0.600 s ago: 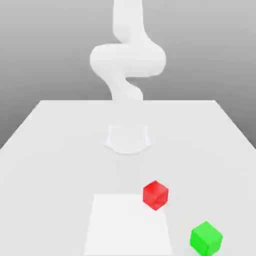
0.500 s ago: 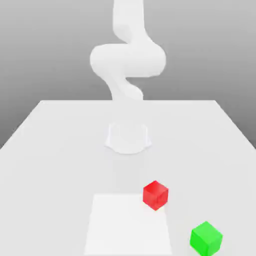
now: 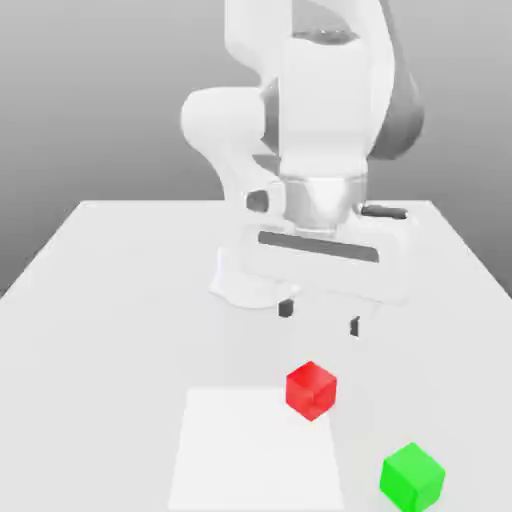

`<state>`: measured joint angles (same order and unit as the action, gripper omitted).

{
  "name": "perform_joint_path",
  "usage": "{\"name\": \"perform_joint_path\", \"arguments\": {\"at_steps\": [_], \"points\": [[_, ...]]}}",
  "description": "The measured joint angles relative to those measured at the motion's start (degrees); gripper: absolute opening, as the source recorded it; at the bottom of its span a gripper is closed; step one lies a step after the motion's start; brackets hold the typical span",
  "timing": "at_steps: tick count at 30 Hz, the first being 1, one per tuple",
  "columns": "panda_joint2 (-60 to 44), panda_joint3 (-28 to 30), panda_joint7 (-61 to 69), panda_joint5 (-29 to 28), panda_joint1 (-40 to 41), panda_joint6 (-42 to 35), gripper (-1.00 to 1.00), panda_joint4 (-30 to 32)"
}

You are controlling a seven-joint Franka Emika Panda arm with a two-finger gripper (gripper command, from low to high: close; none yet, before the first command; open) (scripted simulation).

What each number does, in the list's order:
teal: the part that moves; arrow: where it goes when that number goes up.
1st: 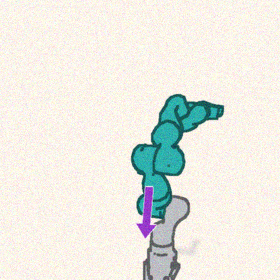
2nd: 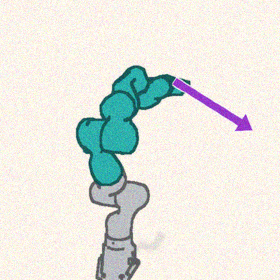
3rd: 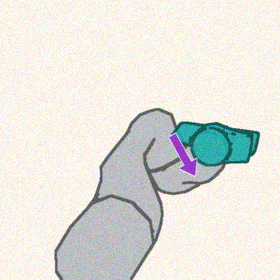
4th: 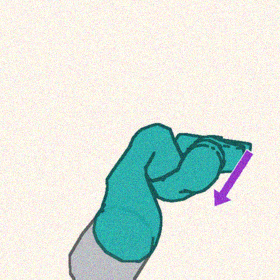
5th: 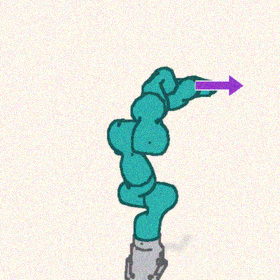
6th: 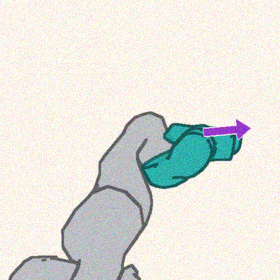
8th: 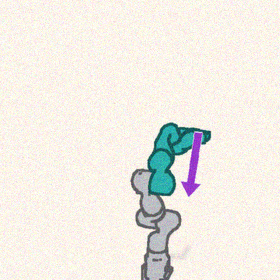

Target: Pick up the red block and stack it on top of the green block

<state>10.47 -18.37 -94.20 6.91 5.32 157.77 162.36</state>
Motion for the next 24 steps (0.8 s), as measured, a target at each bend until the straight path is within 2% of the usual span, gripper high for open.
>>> {"name": "perform_joint_path", "arguments": {"at_steps": [2,5,7,10,11,18,21,24], "points": [[-3.6,-1.3,-5.5,-0.7,0.3,2.6,0.00,2.9],[-9.8,-1.3,-11.5,-6.3,1.4,7.6,0.00,3.4],[-14.1,1.7,-16.1,-12.5,0.1,11.0,0.00,2.9],[-20.3,9.9,-21.6,-20.0,-6.3,16.1,0.00,1.9],[-21.5,11.6,-22.4,-21.1,-7.7,17.1,-1.00,1.7],[-21.4,11.5,-22.4,-21.1,-7.7,17.2,-1.00,1.7],[-16.3,7.0,-17.5,-14.2,-5.0,13.0,-1.00,2.7],[-10.1,5.9,-12.3,-7.0,-6.3,7.9,-1.00,3.6]]}}
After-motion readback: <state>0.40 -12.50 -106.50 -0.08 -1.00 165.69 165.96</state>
